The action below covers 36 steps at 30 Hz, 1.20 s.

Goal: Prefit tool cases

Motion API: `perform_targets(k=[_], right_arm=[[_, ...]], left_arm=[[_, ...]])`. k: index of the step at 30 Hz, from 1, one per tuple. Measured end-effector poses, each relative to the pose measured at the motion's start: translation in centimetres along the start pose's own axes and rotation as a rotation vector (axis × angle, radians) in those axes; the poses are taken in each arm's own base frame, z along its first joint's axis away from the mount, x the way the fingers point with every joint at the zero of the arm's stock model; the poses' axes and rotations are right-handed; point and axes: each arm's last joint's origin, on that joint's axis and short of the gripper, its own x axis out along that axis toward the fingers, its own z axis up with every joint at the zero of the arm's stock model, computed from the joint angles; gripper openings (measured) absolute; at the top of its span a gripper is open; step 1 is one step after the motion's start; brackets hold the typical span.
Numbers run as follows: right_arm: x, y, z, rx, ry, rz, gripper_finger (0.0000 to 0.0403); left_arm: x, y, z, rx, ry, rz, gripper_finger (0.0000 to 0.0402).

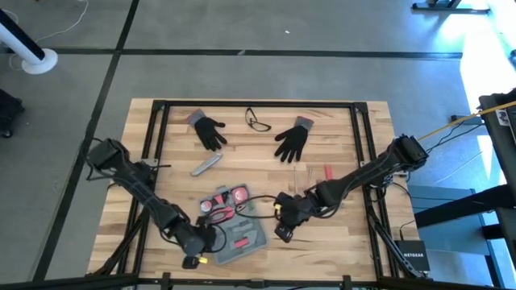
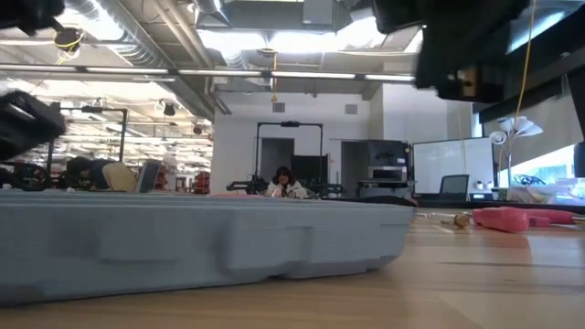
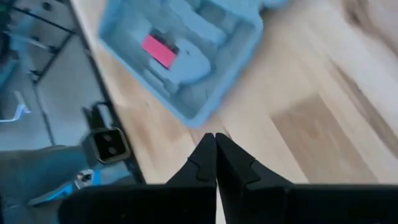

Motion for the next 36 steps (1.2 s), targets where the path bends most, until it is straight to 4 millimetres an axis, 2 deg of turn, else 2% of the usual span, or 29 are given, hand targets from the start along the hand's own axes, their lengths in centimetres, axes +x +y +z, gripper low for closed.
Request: perform_targets(k=[5, 11, 14, 17, 24, 27, 29, 33, 36], right_arm=[[0.0, -0.2, -2.3, 0.120, 0.059, -0.106, 0.0000], [0.0, 1.1, -3.7, 0.197, -0.009, -0.064, 0.0000], [0.0, 1.3, -3.6, 0.220, -0.051, -0.049, 0.0000], [0.0, 1.0, -2.9, 0.256, -0.098, -0.063, 0.0000], [0.0, 0.4, -0.5, 0.311, -0.187, -0.044, 0.0000], [1.2, 0.2, 0.1, 0.333, -0.201, -0.031, 0.0000], [2.7, 0.4, 0.1, 0.344, -0.207, -0.001, 0.0000], [6.4, 0.5, 0.1, 0.407, -0.194, 0.081, 0.0000], [7.7, 0.1, 0.1, 0.457, -0.219, 0.046, 0.0000]], left_arm=[[0.4, 1.4, 1.6, 0.064, -0.056, -0.012, 0.0000], [0.4, 4.6, 4.0, 0.043, -0.139, 0.039, 0.0000], [0.3, 5.5, 4.6, -0.014, -0.140, 0.034, 0.0000], [0.0, 5.7, 4.6, -0.068, -0.125, 0.005, 0.0000], [-3.4, 4.4, 4.5, -0.045, -0.130, -0.003, 0.0000], [-4.9, 4.5, 4.6, -0.034, -0.170, 0.084, 0.0000], [-5.2, 5.0, 4.9, -0.003, -0.202, 0.148, 0.0000], [-4.6, 6.9, 5.6, 0.063, -0.201, 0.222, 0.0000], [-3.8, 8.7, 5.7, 0.083, -0.154, 0.276, 0.0000]])
